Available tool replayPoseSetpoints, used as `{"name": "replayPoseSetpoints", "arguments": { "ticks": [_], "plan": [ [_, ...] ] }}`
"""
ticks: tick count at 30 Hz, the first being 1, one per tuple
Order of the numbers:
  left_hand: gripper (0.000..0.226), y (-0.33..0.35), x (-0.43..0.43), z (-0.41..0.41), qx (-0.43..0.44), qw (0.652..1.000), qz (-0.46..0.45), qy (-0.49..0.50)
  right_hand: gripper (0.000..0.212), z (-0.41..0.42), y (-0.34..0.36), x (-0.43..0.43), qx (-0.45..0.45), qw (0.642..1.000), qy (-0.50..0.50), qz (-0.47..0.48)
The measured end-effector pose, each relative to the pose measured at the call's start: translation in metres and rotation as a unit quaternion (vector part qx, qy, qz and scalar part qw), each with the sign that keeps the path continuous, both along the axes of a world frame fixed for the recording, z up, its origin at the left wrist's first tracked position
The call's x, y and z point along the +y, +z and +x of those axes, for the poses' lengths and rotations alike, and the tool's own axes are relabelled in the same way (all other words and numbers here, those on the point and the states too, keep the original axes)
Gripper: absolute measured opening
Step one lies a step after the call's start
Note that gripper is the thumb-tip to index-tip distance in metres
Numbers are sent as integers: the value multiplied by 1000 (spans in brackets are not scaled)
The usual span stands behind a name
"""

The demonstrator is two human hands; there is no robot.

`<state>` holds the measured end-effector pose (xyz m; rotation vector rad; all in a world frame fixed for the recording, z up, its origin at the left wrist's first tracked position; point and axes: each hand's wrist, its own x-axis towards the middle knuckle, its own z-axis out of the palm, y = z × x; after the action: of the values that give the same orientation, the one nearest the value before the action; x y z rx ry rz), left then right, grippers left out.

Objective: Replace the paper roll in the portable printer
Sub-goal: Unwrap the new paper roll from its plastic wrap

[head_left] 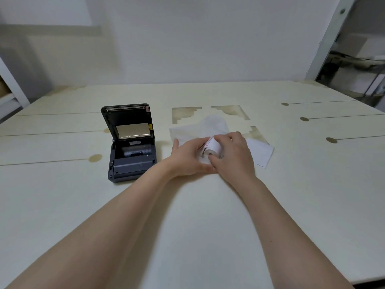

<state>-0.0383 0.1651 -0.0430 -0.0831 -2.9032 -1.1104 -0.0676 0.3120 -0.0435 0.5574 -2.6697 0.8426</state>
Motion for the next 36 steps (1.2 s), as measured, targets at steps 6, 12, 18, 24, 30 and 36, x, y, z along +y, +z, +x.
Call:
{"name": "replayPoseSetpoints", "arguments": {
  "ticks": [6, 12, 18, 24, 30, 36],
  "plan": [
    [98, -3, 2, -1, 5, 999, -43, 0, 42, 1, 2, 4, -22, 999, -16, -31],
    [104, -3, 4, 0, -7, 995, -100, 4, 31, 1, 4, 2, 23, 995, -71, -63],
    [94, -3, 5, 5, 45, 996, -76, 0, 28, 0, 9, 14, -35, 985, -74, -155],
    [91, -6, 10, 2, 42, 989, -134, 43, 27, 5, 15, 28, -162, 938, -63, -300],
    [102, -7, 9, 2, 53, 988, -124, 77, 28, 12, 24, 35, -283, 854, 12, -436],
    [88, 6, 6, 27, 98, 983, 147, 58, 24, 10, 31, 38, -340, 745, 105, -564]
  ]
}}
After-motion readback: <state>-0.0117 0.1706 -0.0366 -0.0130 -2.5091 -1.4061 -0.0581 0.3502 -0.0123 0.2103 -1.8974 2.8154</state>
